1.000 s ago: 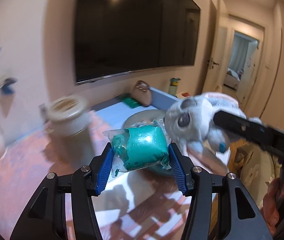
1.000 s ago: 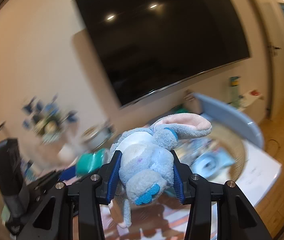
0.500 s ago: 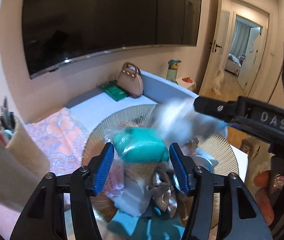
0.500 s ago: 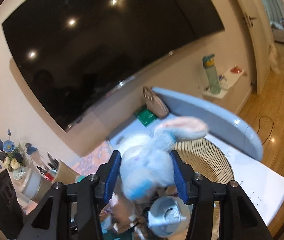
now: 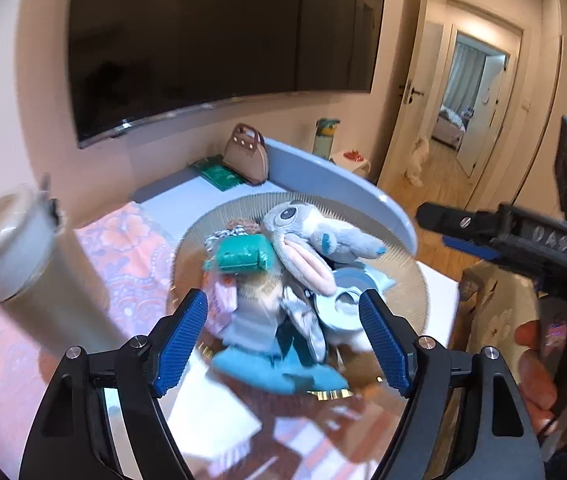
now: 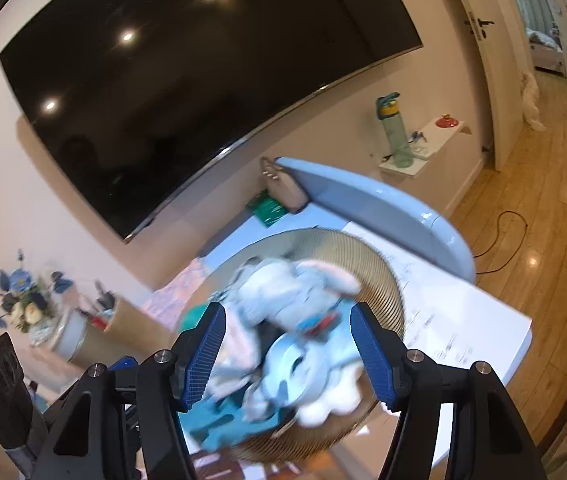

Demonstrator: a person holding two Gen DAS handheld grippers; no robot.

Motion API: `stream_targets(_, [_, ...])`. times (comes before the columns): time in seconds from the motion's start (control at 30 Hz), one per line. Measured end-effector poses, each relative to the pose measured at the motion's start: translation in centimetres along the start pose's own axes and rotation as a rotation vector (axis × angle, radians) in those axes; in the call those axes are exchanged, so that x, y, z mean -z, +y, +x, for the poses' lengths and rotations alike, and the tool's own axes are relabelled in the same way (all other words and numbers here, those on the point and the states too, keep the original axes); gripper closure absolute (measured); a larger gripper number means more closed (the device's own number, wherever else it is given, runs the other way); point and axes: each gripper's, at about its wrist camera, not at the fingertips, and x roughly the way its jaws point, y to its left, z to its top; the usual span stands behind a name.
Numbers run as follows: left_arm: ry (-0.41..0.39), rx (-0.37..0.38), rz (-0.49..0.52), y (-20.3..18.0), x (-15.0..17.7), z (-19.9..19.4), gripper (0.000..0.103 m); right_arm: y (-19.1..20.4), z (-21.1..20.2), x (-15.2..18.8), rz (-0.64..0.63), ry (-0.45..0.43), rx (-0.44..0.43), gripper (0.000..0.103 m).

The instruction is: Organize soft objects

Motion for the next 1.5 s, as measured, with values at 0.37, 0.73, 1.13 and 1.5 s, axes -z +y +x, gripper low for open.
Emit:
stream_targets(0.37, [-0.111,-0.377,-0.041,8.9,6.6,-17.2,0.022,12.2,-0.7,7.9,-0.247,0.074,-0.164,0.04])
stream_targets(0.73, [-0.224,-0.695,-0.319,20.7,11.7,-28.8,0.001,32.3,3.2,16.0,-0.557,0.144,-0.398,0.04])
stream_targets(1.13, [-0.043,-0.724,-0.516,29.9,19.3,-19.8,0.001,36.0,14.6,23.8,-0.659,0.225,-0.244,0.04])
stream_targets(1.5, [0.054,-0.677,-0.513,31.1,21.6,-14.7,0.001,34.8,18.9,26.0,-0.66,0.293,-0.157,0.04])
